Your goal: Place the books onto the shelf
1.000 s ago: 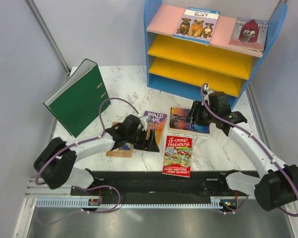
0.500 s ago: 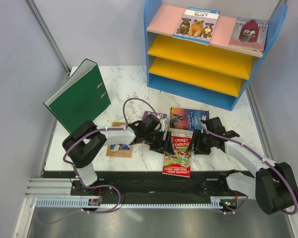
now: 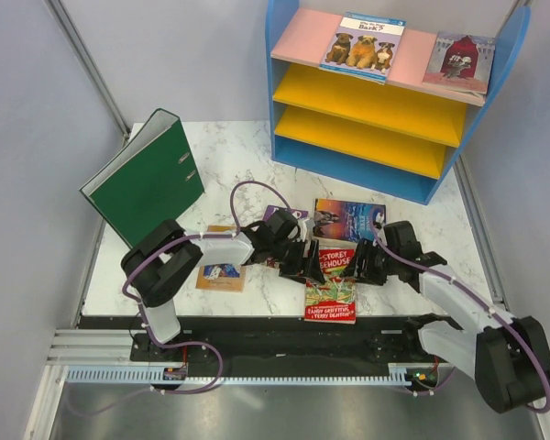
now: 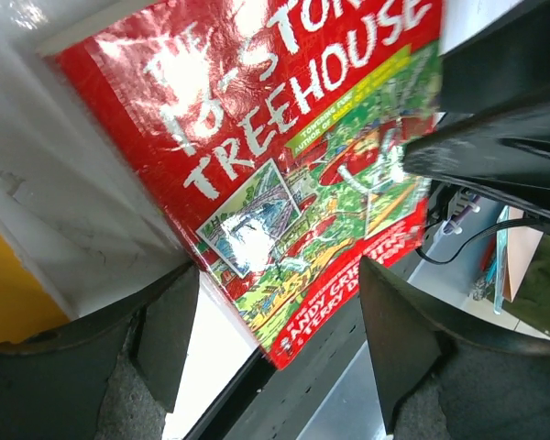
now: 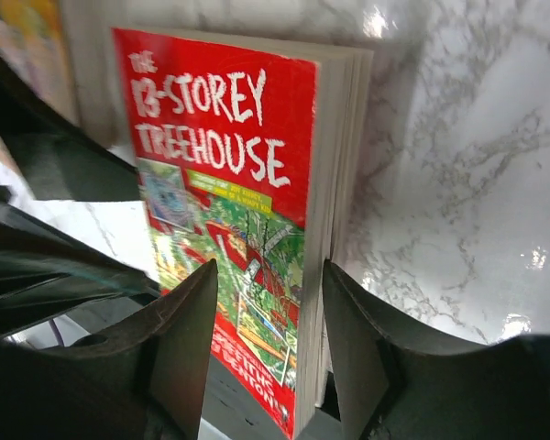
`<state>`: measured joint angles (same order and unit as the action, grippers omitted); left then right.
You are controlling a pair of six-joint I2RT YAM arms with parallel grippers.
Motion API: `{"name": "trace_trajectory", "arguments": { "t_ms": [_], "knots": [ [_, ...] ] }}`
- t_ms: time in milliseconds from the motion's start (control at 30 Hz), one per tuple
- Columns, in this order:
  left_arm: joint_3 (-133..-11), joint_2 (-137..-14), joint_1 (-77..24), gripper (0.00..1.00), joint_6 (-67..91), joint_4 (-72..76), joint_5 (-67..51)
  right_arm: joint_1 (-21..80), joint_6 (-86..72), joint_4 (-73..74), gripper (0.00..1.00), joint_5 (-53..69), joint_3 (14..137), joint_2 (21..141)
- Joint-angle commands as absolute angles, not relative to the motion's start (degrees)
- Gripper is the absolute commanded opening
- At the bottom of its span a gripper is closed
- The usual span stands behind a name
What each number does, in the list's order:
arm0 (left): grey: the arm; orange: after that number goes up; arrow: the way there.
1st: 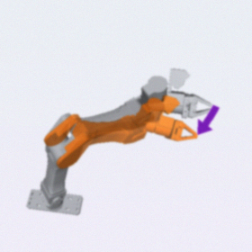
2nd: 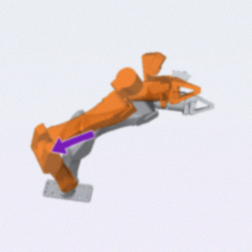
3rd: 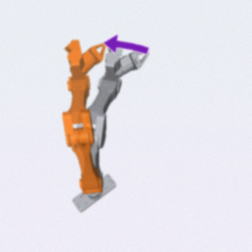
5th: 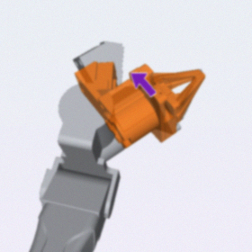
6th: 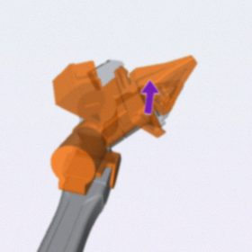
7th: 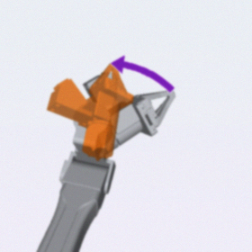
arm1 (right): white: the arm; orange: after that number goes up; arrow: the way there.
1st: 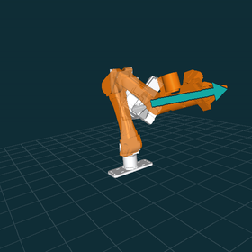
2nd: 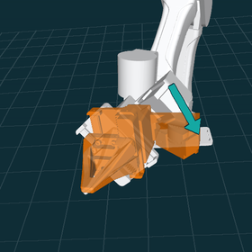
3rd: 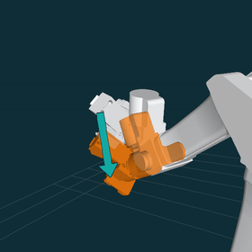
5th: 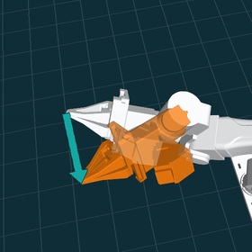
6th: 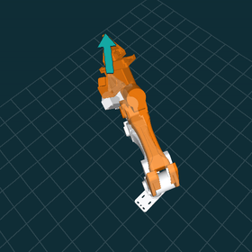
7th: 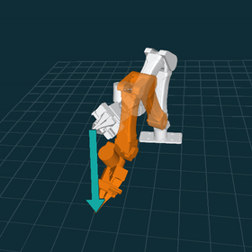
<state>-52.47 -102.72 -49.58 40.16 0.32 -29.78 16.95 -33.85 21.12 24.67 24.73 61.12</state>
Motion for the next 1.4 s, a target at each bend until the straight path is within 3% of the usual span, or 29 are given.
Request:
{"name": "trace_trajectory", "arguments": {
  "t_ms": [0,233,433,467,533,633,1067,1233,1367],
  "knots": [
    [-53.61,-105.64,-50.27,0.78,40.78,2.11,-28.56,17.58,-36.82,13.27,0.55,31.55,25.93,54.24],
    [-53.88,-106.0,-50.27,0.77,40.69,2.02,-28.48,17.49,-37.09,10.55,0.55,31.81,23.21,55.1],
    [-54.58,-105.64,-50.19,0.78,41.04,1.58,-26.98,17.58,-36.21,7.12,0.47,35.68,22.23,61.96],
    [-54.75,-105.64,-50.19,0.78,41.13,1.5,-26.55,17.58,-35.86,6.77,0.4,36.03,22.32,63.18],
    [-55.45,-105.56,-50.19,0.78,41.13,1.14,-26.11,17.49,-35.51,5.89,0.37,36.56,22.67,64.33],
    [-55.9,-104.68,-50.19,0.8,41.13,0.97,-25.05,17.58,-35.51,4.93,0.0,37.09,23.29,65.56],
    [-43.6,-84.03,-50.1,0.97,43.06,5.17,-7.83,17.4,-37.53,3.78,0.0,34.28,31.99,51.78],
    [-41.05,-80.86,-50.01,0.97,44.21,11.85,-7.21,17.49,-39.55,0.54,0.0,38.4,32.61,51.5],
    [-41.4,-81.12,-50.01,0.91,44.47,19.41,-10.8,17.49,-45.06,-7.1,0.0,42.62,30.07,51.07]
  ]
}}
